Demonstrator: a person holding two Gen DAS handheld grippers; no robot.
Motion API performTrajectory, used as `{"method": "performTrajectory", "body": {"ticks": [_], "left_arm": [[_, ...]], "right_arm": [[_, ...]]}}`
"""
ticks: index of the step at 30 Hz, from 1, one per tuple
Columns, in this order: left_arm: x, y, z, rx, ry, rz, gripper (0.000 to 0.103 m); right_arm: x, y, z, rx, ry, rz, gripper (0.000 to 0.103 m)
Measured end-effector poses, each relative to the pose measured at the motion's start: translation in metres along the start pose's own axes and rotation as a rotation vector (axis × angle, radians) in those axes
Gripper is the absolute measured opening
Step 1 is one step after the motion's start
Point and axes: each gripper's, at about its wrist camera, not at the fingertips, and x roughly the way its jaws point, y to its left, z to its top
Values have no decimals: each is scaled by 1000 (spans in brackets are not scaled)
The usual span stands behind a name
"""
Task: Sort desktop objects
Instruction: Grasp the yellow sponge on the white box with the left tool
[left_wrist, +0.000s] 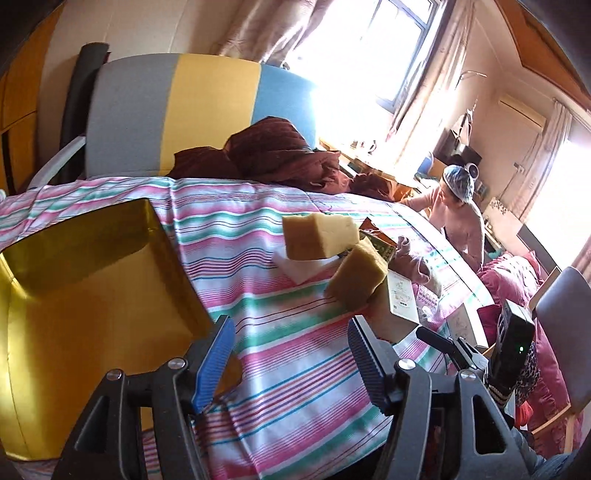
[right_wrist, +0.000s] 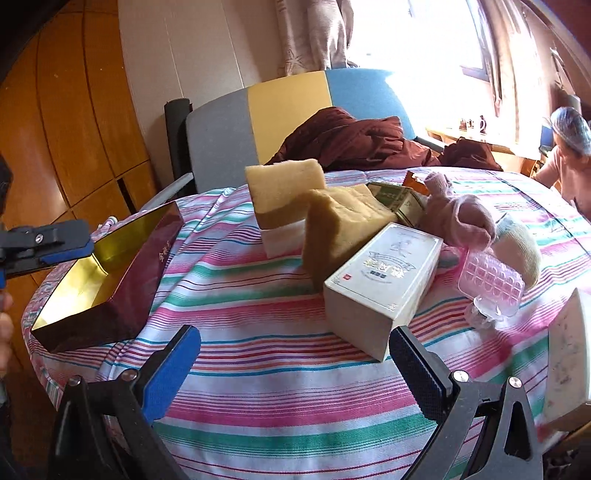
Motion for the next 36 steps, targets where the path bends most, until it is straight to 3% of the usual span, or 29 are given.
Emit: {"method": "performTrajectory", "body": {"ticks": [8,16,21,29,36], "left_arm": [[75,-55,37,303,112,69,71],[112,-72,66,584,176,79,75],[142,-78,68,704,222,98,75],[167,-77,70,788,251,107,76],[182,-72,76,767,249,116,76]], "right_arm": [[5,-9,-3,-23,-3,30,103],[1,-21,-6,12,-24,94,103],[4,-29,-5,24,-23,96,103],[12,-39,-2,53,-15,85,103],[16,-39,-4,58,5,76,103]]}}
